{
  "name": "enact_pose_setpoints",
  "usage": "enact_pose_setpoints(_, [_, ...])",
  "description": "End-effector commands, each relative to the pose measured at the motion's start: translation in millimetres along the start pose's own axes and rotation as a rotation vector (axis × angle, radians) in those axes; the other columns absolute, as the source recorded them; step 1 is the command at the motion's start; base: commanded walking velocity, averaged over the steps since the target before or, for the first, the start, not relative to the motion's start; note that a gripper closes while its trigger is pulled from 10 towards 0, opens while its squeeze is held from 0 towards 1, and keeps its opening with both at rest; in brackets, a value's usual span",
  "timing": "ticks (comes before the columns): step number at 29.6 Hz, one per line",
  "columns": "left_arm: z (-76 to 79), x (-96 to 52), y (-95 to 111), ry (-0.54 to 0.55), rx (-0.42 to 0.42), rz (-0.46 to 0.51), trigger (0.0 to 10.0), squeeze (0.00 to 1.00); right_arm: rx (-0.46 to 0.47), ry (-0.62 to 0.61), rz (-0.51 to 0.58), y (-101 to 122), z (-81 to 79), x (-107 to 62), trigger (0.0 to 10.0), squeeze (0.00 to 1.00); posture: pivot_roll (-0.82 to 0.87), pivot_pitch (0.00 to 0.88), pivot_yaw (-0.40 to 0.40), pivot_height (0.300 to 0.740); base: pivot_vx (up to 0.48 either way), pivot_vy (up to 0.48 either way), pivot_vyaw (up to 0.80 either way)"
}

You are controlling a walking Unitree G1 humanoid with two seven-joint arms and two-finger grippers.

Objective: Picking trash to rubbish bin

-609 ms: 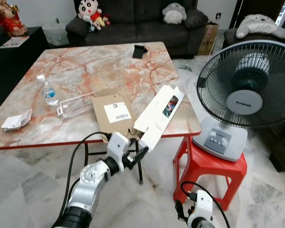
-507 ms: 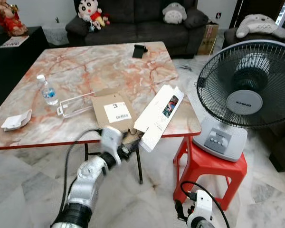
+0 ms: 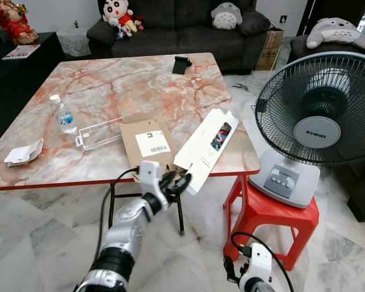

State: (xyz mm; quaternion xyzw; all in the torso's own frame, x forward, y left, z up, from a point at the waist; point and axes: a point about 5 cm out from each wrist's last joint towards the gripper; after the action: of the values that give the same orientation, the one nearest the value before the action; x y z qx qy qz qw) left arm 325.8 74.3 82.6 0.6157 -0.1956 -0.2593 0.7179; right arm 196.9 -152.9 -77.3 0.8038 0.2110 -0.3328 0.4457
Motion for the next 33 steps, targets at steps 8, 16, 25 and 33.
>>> enact_pose_setpoints(8, [-14.1, -0.6, -4, 0.089, 0.036, -0.048, 10.0, 0.0, 0.013, -0.005, 0.0, -2, -0.8, -0.2, 10.0, 0.0, -0.11, 0.0, 0.051, 0.74, 0.0, 0.0, 0.0])
enact_pose_setpoints(16, [-21.2, -2.1, -4, 0.141, 0.02, -0.046, 10.0, 0.0, 0.011, -0.003, -0.003, -3, -1.4, -0.4, 10.0, 0.0, -0.11, 0.0, 0.052, 0.74, 0.0, 0.0, 0.0])
enact_pose_setpoints(25, [-7.5, 1.6, -17, 0.062, -0.013, -0.093, 10.0, 0.0, 0.009, -0.002, -0.003, -3, -1.8, -0.2, 10.0, 0.0, -0.12, 0.0, 0.056, 0.74, 0.0, 0.0, 0.0])
enact_pose_setpoints(33, [-2.6, 3.8, -22, 0.05, -0.012, -0.116, 10.0, 0.0, 0.008, -0.003, -0.002, -3, -1.1, -0.4, 10.0, 0.0, -0.13, 0.0, 0.062, 0.74, 0.0, 0.0, 0.0])
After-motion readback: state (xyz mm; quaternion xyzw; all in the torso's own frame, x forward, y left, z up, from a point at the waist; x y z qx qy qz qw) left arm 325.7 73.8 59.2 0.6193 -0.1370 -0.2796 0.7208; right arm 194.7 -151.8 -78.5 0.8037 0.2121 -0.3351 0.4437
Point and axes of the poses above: a point about 5 cm out from each wrist's last joint towards the gripper, its own x axis pointing out of the wrist towards the gripper, its own y axis along the axis of the wrist's last joint, z = x × y, and after that the axes turned 13 degrees about x, right-handed
